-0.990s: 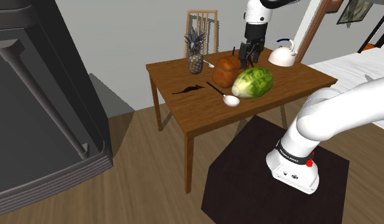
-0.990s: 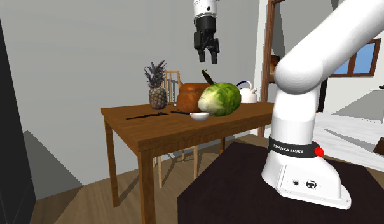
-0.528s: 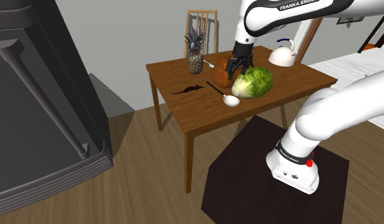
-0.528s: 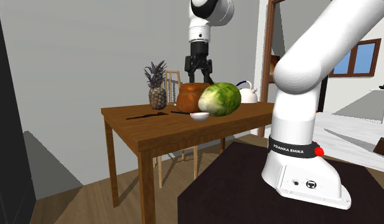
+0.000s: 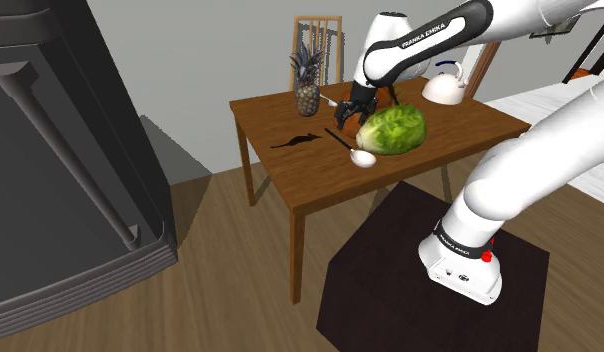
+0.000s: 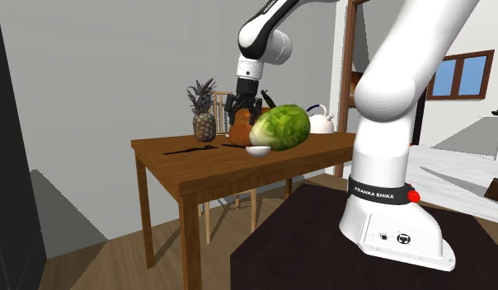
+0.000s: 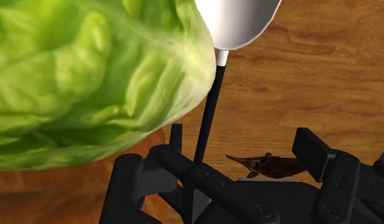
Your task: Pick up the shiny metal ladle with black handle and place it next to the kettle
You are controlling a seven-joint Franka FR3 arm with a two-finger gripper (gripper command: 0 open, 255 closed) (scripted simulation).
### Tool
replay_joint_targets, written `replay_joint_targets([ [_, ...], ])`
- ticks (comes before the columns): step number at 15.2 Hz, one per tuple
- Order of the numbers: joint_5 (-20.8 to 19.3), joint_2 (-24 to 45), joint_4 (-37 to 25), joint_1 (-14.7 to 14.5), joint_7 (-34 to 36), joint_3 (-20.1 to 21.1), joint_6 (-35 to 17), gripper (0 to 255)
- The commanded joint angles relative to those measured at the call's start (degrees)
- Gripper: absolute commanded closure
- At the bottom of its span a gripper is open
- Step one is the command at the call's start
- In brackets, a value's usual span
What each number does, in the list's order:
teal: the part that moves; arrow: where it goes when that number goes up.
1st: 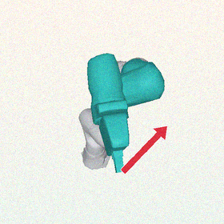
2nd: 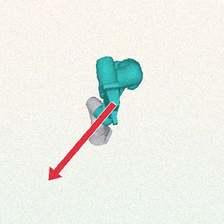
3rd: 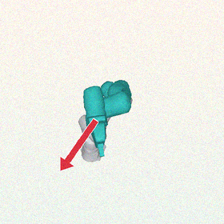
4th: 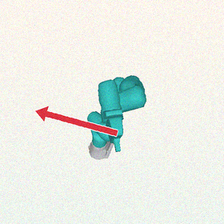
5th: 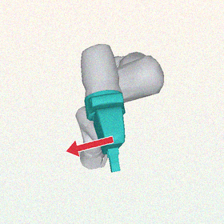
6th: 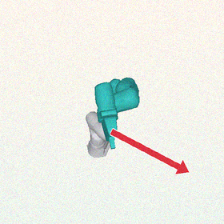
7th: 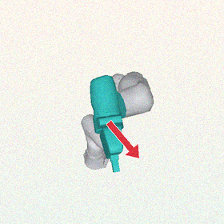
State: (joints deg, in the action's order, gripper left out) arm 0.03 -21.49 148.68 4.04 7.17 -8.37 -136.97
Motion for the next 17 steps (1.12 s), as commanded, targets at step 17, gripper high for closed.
replay_joint_targets([
  [17, 4.7, 14.2, 0.5, -1.3, -1.2, -2.3, -12.1, 0],
])
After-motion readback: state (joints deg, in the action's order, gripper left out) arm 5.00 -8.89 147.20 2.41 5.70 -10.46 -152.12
